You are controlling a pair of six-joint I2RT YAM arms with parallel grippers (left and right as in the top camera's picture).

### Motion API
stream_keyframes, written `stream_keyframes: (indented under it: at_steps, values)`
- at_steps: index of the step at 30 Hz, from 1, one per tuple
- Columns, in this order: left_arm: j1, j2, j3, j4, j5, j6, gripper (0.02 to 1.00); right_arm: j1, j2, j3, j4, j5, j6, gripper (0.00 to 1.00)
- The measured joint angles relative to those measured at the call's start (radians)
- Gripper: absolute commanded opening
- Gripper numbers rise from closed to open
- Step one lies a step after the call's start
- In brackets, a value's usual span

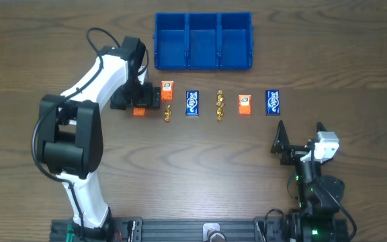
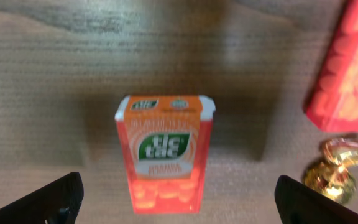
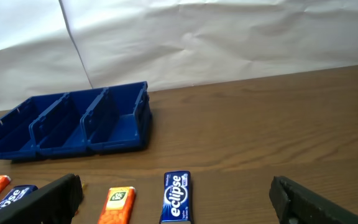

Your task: Sort Candies Into Trays

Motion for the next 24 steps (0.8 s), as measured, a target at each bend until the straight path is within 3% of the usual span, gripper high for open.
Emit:
stream_keyframes:
  at_steps: [3,15,19,24]
  values:
    - [0.000,0.012,0.000,0.012,-0.003,-0.008,0.888,0.000,0.000,0.000,0.000,0.000,0.000,0.998]
    - [-0.008,0.037,0.000,0.034,-0.046,-0.040,0.408,0.000,0.000,0.000,0.000,0.000,0.000,0.998]
    - [-0.009,0.037,0.000,0.034,-0.049,-0.054,0.308,0.000,0.000,0.000,0.000,0.000,0.000,0.998]
    - [-0.009,0.037,0.003,0.034,-0.051,-0.064,0.277,0.000,0.000,0.000,0.000,0.000,0.000,0.998]
